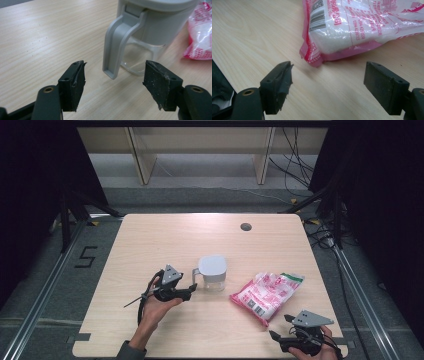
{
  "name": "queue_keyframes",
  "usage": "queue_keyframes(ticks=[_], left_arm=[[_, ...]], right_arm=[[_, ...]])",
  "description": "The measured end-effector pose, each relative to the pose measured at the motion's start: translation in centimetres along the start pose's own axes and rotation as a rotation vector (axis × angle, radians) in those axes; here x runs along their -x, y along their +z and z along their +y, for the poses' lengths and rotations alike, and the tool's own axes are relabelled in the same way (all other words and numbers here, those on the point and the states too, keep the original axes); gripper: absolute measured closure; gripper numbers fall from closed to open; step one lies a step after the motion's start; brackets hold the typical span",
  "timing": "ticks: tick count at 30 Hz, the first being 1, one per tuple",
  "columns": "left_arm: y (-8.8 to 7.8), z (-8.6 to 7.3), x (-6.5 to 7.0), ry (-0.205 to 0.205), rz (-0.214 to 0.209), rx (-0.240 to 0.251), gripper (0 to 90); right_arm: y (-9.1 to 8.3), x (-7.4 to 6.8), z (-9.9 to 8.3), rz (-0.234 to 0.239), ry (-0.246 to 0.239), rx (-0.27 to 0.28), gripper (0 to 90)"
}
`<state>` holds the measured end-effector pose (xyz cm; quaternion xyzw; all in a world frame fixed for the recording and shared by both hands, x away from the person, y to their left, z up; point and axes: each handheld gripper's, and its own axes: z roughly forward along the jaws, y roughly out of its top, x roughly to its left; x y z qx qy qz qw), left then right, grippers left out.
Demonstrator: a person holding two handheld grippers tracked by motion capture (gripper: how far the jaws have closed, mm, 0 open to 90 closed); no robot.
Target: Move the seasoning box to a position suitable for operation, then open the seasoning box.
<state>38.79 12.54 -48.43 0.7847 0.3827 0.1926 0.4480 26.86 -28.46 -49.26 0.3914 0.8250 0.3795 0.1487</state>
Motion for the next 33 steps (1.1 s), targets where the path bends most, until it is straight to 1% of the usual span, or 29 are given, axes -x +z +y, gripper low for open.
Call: queue_keyframes(ticks=[1,2,3,5,6,7,8,10,11,12,13,14,15,16,17,19,20,21,22,23,24,25,27,28,29,30,31,32,33], left_arm=[[0.0,0.0,0.0,0.0,0.0,0.0,33.1],[-0.3,0.1,0.1,0.023,-0.008,-0.014,32.9],[-0.3,0.1,0.4,0.012,-0.009,0.002,32.4],[-0.6,0.3,0.6,0.012,-0.022,0.006,31.4],[-0.8,0.4,0.6,0.027,-0.019,-0.003,30.8],[-0.9,0.5,0.7,0.01,-0.023,0.01,30.2],[-0.9,0.5,0.7,0.01,-0.023,0.01,29.4],[-1.2,0.8,0.6,0.025,-0.03,0.007,28.5],[-1.4,1.0,0.7,0.025,-0.025,0.016,28.1],[-1.5,1.1,0.7,0.023,-0.024,0.021,28.1],[-1.6,1.3,0.8,0.021,-0.027,0.019,28.1],[-1.6,1.6,0.7,0.042,-0.05,0.018,27.8],[-1.6,1.7,0.7,0.029,-0.051,0.021,27.2],[-1.6,1.7,0.7,0.029,-0.051,0.021,27.3],[-1.7,2.0,0.8,0.021,-0.059,0.028,27.6],[-1.7,2.3,0.9,0.021,-0.06,0.032,28.0],[-1.7,2.3,0.9,0.021,-0.06,0.032,28.9],[-1.7,2.4,1.0,0.013,-0.069,0.04,29.8],[-1.7,2.5,1.0,0.015,-0.075,0.043,29.8],[-1.8,2.7,0.9,0.012,-0.088,0.059,32.6],[-1.8,2.7,0.9,0.012,-0.088,0.059,32.6],[-1.9,3.2,0.8,-0.02,-0.094,0.078,32.6],[-1.9,3.4,0.8,-0.024,-0.103,0.087,33.5],[-2.0,3.6,0.7,-0.018,-0.104,0.103,39.0],[-2.0,3.8,0.7,-0.025,-0.109,0.114,39.0],[-2.0,4.0,0.7,-0.015,-0.118,0.133,46.4],[-2.0,4.0,0.7,-0.015,-0.118,0.133,48.6],[-2.0,4.0,0.7,-0.026,-0.128,0.135,52.5],[-1.9,4.1,0.6,-0.018,-0.13,0.143,59.1]], right_arm=[[0.0,0.0,0.0,-0.004,-0.004,0.001,23.3],[0.0,-0.1,0.0,-0.006,-0.004,0.008,23.3],[0.0,-0.1,0.0,0.0,-0.005,0.003,23.3],[0.0,-0.2,0.0,0.002,0.001,-0.003,23.3],[0.0,-0.2,0.0,0.001,-0.001,-0.002,23.3],[0.0,-0.1,0.0,-0.006,-0.008,0.003,23.3],[0.0,-0.1,0.0,-0.007,-0.009,0.002,23.3],[0.0,-0.1,0.0,-0.009,-0.009,0.001,23.2],[0.1,-0.1,0.0,0.011,-0.005,-0.002,23.2],[0.1,-0.1,0.0,0.011,-0.005,-0.002,23.2],[0.1,-0.2,0.1,0.012,-0.02,0.007,23.2],[0.1,-0.2,0.1,0.014,-0.022,0.009,23.2],[0.2,-0.1,0.1,0.018,-0.02,0.009,23.2],[0.2,-0.1,0.1,0.018,-0.02,0.009,23.2],[0.1,0.0,0.1,0.016,-0.032,-0.005,23.2],[0.1,-0.2,0.0,-0.009,-0.016,0.003,23.2],[0.2,-0.1,0.0,0.004,-0.022,0.007,23.2],[0.1,-0.2,0.0,-0.001,-0.02,0.004,23.2],[0.1,-0.2,0.0,-0.001,-0.02,0.004,23.2],[0.2,-0.2,0.0,0.006,-0.02,0.007,23.2],[0.1,-0.2,0.0,-0.002,-0.016,0.005,23.2],[0.0,-0.3,0.0,-0.01,-0.009,-0.001,23.2],[0.0,-0.2,0.0,-0.013,-0.017,-0.002,23.2],[0.0,-0.2,0.1,-0.014,-0.019,0.001,23.2],[0.0,-0.2,0.1,-0.014,-0.019,0.001,23.2],[0.1,-0.4,0.1,-0.003,-0.007,-0.003,23.2],[0.2,-0.3,0.1,0.006,-0.014,-0.009,23.2],[0.2,-0.4,0.1,-0.013,-0.016,-0.002,23.2],[0.2,-0.4,0.1,-0.011,-0.02,-0.006,23.1]])
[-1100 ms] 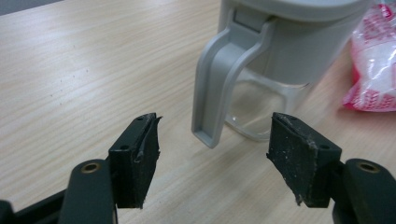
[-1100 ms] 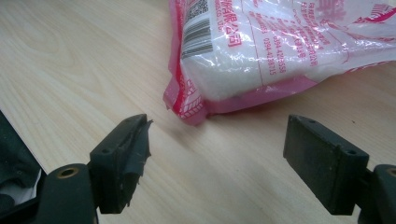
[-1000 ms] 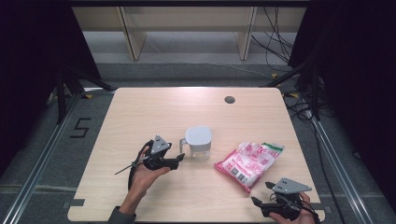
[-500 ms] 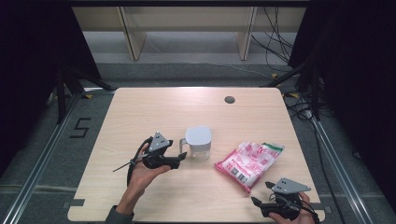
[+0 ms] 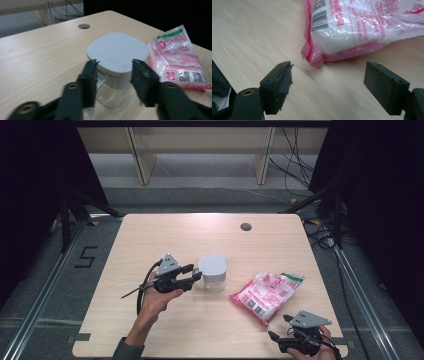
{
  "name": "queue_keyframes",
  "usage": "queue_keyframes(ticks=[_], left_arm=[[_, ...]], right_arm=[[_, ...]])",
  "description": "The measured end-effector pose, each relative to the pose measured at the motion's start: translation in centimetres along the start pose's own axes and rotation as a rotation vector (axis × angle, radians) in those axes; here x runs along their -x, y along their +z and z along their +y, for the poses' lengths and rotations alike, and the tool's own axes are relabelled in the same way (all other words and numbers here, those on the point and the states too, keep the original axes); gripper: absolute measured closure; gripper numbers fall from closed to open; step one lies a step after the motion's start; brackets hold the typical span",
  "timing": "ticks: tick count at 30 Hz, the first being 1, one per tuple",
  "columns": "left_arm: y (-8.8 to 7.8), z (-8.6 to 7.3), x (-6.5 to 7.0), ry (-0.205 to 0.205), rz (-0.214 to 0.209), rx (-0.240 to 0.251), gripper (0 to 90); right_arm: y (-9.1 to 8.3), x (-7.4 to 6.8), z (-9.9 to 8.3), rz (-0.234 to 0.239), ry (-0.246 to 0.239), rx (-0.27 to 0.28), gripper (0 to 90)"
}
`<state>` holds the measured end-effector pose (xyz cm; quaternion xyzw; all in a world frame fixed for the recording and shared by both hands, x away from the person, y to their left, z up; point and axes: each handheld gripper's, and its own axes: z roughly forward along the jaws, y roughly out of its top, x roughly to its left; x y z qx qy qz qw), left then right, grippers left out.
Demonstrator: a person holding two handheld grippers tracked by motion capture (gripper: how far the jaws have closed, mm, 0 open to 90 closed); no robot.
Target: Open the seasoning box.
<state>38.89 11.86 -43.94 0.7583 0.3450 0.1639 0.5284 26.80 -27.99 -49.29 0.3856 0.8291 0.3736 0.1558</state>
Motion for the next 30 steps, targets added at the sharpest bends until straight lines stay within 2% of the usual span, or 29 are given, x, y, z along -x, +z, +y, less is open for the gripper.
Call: queue_keyframes(ticks=[2,3,4,5,7,8,9,11,12,13,14,15,19,20,21,22,23,24,25,26,27,28,30], left_arm=[[0.3,0.0,-0.1,0.044,0.02,0.031,72.5],[0.3,0.1,-0.1,0.06,0.045,0.035,78.3],[0.3,0.1,-0.1,0.06,0.045,0.035,81.7],[0.4,0.2,-0.2,0.069,0.049,0.054,81.7],[0.4,0.4,-0.3,0.056,0.048,0.064,86.7],[0.4,0.5,-0.3,0.07,0.043,0.063,87.5],[0.4,0.5,-0.3,0.07,0.043,0.063,88.0],[0.8,0.4,-0.6,0.072,0.04,0.059,88.6],[0.8,0.4,-0.6,0.072,0.04,0.059,88.6],[1.0,0.4,-0.8,0.035,0.026,0.077,88.7],[1.0,0.4,-0.8,0.035,0.026,0.077,88.9],[1.2,0.4,-0.9,0.049,0.028,0.079,88.9],[1.8,0.5,-0.9,0.051,0.026,0.08,88.8],[2.2,0.4,-0.9,0.054,0.033,0.068,87.9],[2.2,0.4,-0.9,0.054,0.033,0.068,87.5],[2.3,0.4,-0.9,0.058,0.041,0.064,87.5],[2.4,0.4,-0.9,0.052,0.024,0.068,87.3],[2.5,0.4,-0.8,0.048,0.029,0.067,87.4],[2.4,0.4,-0.7,0.063,0.045,0.061,87.3],[2.4,0.5,-0.6,0.076,0.05,0.057,87.3],[2.3,0.5,-0.5,0.082,0.06,0.051,86.9],[2.3,0.5,-0.5,0.082,0.06,0.051,86.7],[2.3,0.4,-0.7,0.069,0.054,0.062,86.6]], right_arm=[[-0.1,0.0,0.0,0.008,0.003,-0.001,23.1],[-0.1,0.0,0.0,0.011,0.004,0.001,23.1],[-0.1,0.1,0.0,0.036,0.006,-0.011,23.1],[-0.1,0.1,0.0,0.036,0.006,-0.011,23.1],[-0.1,0.0,0.0,-0.001,0.014,-0.005,23.1],[0.0,0.0,0.0,-0.005,0.01,0.003,23.1],[0.0,0.1,0.0,-0.007,-0.004,0.006,23.1],[0.0,0.0,0.0,-0.006,0.01,0.003,23.0],[-0.1,0.2,0.0,-0.006,-0.004,0.002,23.1],[-0.1,0.1,0.0,-0.003,-0.003,0.007,23.1],[-0.2,-0.1,0.0,-0.005,0.013,0.007,23.1],[-0.2,0.0,0.1,-0.002,-0.008,0.025,23.1],[-0.4,-0.2,0.3,0.009,-0.007,0.043,23.4],[-0.5,-0.4,0.5,0.001,0.002,0.062,23.3],[-0.7,-0.3,0.7,-0.015,-0.012,0.081,22.8],[-0.7,-0.3,0.7,-0.015,-0.012,0.081,22.8],[-1.1,-0.7,0.8,-0.013,0.051,0.08,21.0],[-1.5,-0.3,1.1,-0.04,0.031,0.142,16.7],[-1.7,-0.6,1.2,-0.048,0.072,0.164,15.4],[-1.7,-0.6,1.2,-0.048,0.072,0.164,15.4],[-1.9,-0.3,1.5,-0.062,0.05,0.205,15.1],[-1.9,-0.3,1.5,-0.062,0.05,0.205,15.1],[-1.8,-0.3,1.8,-0.075,0.053,0.243,15.4]])
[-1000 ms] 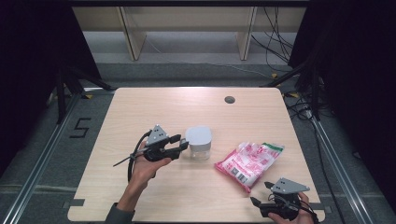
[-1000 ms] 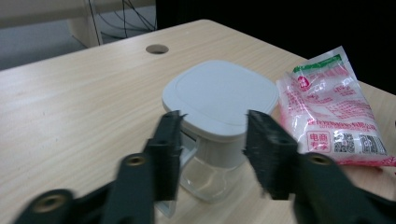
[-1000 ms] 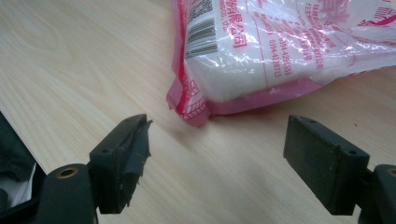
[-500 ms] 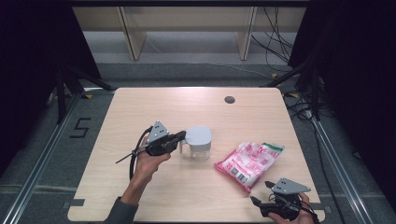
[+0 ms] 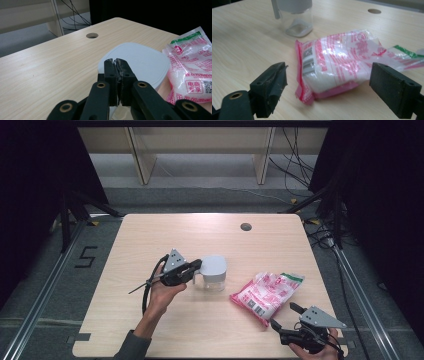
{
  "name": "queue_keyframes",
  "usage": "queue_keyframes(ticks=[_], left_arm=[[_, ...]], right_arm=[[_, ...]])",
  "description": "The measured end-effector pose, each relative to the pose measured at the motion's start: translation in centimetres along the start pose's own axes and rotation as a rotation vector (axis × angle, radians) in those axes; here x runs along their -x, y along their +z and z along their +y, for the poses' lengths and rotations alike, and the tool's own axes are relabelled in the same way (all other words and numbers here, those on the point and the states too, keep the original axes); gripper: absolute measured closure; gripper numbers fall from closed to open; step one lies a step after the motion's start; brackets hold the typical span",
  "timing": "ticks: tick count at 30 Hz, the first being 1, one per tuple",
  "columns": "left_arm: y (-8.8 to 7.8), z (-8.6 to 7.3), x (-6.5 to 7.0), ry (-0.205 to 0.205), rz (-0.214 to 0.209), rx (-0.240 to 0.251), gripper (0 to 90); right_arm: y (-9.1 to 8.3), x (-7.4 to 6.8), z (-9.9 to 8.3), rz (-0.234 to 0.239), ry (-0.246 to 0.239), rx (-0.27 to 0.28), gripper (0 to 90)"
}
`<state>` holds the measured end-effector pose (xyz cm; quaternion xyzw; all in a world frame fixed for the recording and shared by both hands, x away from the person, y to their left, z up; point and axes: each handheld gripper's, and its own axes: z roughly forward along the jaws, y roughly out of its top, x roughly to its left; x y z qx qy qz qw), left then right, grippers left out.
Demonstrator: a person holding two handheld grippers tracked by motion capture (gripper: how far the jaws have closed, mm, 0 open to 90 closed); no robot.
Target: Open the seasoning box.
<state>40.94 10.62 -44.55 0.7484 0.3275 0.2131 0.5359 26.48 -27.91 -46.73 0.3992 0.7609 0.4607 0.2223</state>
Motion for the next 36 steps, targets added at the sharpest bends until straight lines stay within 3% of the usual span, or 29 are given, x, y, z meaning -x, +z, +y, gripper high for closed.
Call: queue_keyframes(ticks=[3,5,6,7,8,9,10,11,12,14,18,21,22,23,24,32,33,34,35,36], left_arm=[[-0.1,0.0,-0.2,-0.015,-0.003,-0.001,86.2],[-0.1,-0.1,-0.3,-0.017,-0.003,0.001,86.2],[0.0,-0.1,-0.3,-0.021,-0.005,0.005,86.1],[-0.1,-0.1,-0.4,-0.002,-0.006,0.002,86.1],[-0.1,-0.1,-0.3,-0.012,-0.003,0.005,86.1],[-0.1,-0.1,-0.3,-0.008,-0.004,0.005,86.2],[-0.1,-0.1,-0.3,-0.008,-0.004,0.005,86.1],[-0.1,-0.1,-0.3,-0.005,-0.005,0.006,86.1],[-0.1,-0.2,-0.3,-0.01,-0.003,0.005,86.1],[-0.1,-0.2,-0.3,-0.012,-0.001,0.007,86.1],[-0.1,-0.2,-0.3,-0.007,0.001,0.007,86.2],[-0.1,-0.2,-0.3,-0.004,-0.001,0.008,86.2],[-0.1,-0.2,-0.3,-0.004,-0.001,0.008,86.2],[-0.1,-0.2,-0.4,-0.007,-0.005,0.009,86.2],[-0.1,-0.3,-0.3,-0.023,-0.006,0.011,86.2],[-0.1,-0.2,-0.4,-0.019,-0.008,0.012,86.1],[-0.1,-0.3,-0.4,-0.023,-0.009,0.014,86.1],[-0.1,-0.3,-0.4,-0.023,-0.01,0.015,86.0],[-0.1,-0.3,-0.4,-0.023,-0.01,0.016,86.1],[-0.1,-0.3,-0.4,-0.022,-0.01,0.015,86.0]], right_arm=[[0.7,-0.7,0.8,0.018,-0.013,-0.011,23.5],[1.6,-0.9,1.5,0.062,-0.078,-0.009,32.9],[2.1,-1.2,1.7,0.076,-0.059,-0.016,34.5],[2.6,-1.6,2.0,0.082,-0.065,-0.028,42.0],[3.2,-1.4,2.4,0.113,-0.114,-0.029,45.5],[3.8,-1.6,2.7,0.13,-0.114,-0.026,46.2],[4.1,-1.9,3.0,0.119,-0.083,-0.043,49.5],[4.1,-1.9,3.0,0.119,-0.083,-0.043,49.5],[5.2,-1.6,3.7,0.133,-0.105,-0.011,51.2],[6.3,-1.4,4.3,0.145,-0.096,-0.005,55.9],[8.7,-1.0,5.5,0.134,-0.137,-0.013,65.7],[10.1,-1.0,6.5,0.152,-0.067,-0.004,69.7],[10.1,-1.0,6.5,0.152,-0.067,-0.004,69.7],[10.5,-1.0,6.8,0.156,-0.069,-0.006,70.4],[11.2,-0.8,7.3,0.139,-0.113,-0.008,73.9],[13.1,-1.1,8.6,0.16,-0.109,0.019,85.4],[13.4,-1.0,8.8,0.163,-0.138,0.023,86.7],[13.3,-1.2,8.9,0.157,-0.11,0.001,87.5],[13.8,-1.2,9.1,0.151,-0.12,0.028,88.7],[14.0,-1.0,9.2,0.155,-0.133,0.021,88.8]])
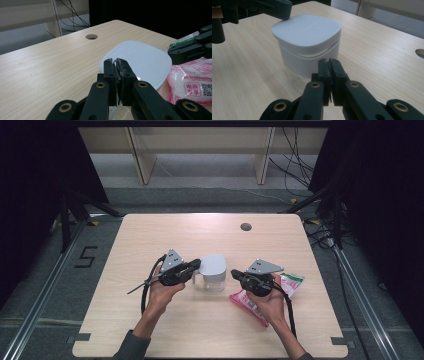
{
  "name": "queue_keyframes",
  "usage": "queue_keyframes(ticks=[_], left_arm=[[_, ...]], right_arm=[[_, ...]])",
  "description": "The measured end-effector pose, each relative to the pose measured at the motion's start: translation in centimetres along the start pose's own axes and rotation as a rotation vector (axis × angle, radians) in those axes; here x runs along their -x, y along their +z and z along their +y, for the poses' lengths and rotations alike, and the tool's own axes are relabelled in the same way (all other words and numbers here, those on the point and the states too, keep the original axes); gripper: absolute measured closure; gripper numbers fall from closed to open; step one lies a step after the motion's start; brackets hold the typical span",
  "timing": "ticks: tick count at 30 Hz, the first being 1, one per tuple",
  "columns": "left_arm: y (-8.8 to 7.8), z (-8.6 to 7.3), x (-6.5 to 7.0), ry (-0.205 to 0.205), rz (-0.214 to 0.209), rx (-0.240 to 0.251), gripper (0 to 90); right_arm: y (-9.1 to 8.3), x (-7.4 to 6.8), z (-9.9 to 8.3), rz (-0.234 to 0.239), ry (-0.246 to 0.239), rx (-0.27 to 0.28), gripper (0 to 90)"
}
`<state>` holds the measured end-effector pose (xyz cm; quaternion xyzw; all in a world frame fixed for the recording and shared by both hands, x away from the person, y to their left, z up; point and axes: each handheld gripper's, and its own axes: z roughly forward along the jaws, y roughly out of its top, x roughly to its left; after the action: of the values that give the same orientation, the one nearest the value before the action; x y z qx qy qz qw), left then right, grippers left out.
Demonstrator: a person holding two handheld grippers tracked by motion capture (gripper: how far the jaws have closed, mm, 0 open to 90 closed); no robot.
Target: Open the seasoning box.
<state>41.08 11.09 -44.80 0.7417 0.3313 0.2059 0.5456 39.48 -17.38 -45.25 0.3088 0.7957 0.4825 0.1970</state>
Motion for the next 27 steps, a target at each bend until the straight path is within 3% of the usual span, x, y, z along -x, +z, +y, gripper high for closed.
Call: queue_keyframes(ticks=[5,6,7,18,25,26,27], left_arm=[[0.0,-0.1,0.0,-0.008,-0.003,0.003,86.0],[0.0,0.0,-0.1,-0.001,-0.001,0.001,85.9],[0.0,0.0,0.0,-0.01,0.0,0.002,85.8],[-0.1,-0.2,-0.3,-0.015,0.001,0.009,86.0],[-0.1,-0.2,-0.4,-0.02,0.005,0.007,85.9],[-0.1,-0.3,-0.3,-0.034,0.009,0.009,85.4],[-0.1,-0.3,-0.3,-0.024,0.013,0.012,85.3]], right_arm=[[0.8,0.2,0.0,0.0,-0.005,-0.003,89.9],[0.8,-0.1,-0.1,0.004,0.03,-0.017,90.0],[1.0,0.2,-0.1,0.007,0.009,-0.005,89.9],[1.5,-0.3,0.2,0.022,0.006,-0.019,90.0],[1.4,-0.7,1.1,0.024,-0.027,-0.018,90.0],[1.3,-1.0,1.3,0.027,-0.001,-0.011,90.0],[1.2,-0.9,1.4,0.029,-0.004,-0.014,90.0]])
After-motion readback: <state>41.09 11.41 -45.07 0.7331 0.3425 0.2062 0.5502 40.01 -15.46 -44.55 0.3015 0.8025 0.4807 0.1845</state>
